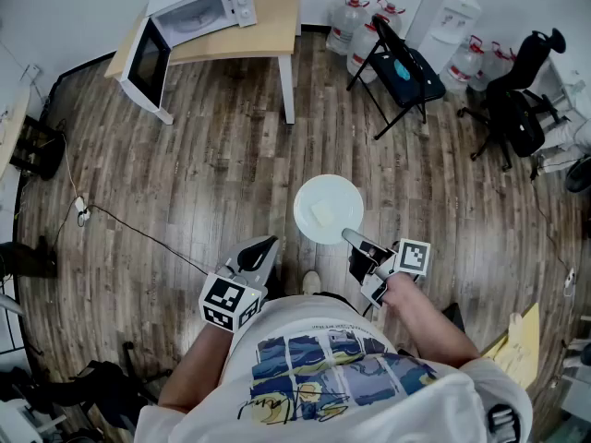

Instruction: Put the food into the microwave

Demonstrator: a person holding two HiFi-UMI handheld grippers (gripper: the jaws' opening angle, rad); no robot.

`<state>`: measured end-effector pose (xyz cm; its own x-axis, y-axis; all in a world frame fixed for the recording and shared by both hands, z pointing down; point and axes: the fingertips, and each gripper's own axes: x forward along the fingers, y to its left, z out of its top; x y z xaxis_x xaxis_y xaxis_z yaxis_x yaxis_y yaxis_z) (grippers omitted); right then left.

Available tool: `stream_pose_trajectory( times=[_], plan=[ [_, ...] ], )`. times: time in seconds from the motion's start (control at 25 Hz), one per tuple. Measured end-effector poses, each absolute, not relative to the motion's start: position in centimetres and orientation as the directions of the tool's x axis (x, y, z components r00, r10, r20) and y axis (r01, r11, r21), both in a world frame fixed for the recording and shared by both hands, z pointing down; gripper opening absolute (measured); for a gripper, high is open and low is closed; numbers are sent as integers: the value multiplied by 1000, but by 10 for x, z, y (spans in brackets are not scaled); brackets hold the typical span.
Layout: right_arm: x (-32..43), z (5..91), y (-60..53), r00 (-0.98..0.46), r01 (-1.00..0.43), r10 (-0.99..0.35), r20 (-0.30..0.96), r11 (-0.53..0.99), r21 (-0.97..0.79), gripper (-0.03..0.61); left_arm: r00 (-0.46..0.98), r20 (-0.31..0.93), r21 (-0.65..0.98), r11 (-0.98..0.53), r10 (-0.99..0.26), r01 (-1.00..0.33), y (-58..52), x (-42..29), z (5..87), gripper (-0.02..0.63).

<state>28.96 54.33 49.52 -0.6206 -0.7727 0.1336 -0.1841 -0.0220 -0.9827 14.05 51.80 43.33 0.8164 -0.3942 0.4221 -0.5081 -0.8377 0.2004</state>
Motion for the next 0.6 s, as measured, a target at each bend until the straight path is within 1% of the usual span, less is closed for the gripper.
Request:
stream_pose_trajectory(
  times=[0.24, 0.44, 0.6],
  plan=[
    [267, 502, 494, -623, -191, -769, 143, -28, -981, 14, 823, 392, 237, -819, -411, -522, 469, 113, 440, 8],
    [246, 506, 432, -609, -239, -770, 189, -50, -970, 15, 833, 358, 247, -818, -421, -520, 398, 88, 443, 8],
    [222, 500, 369, -594, -269, -772, 225, -72, -960, 14, 840, 329, 258, -815, -431, -519, 334, 58, 431, 8]
  ],
)
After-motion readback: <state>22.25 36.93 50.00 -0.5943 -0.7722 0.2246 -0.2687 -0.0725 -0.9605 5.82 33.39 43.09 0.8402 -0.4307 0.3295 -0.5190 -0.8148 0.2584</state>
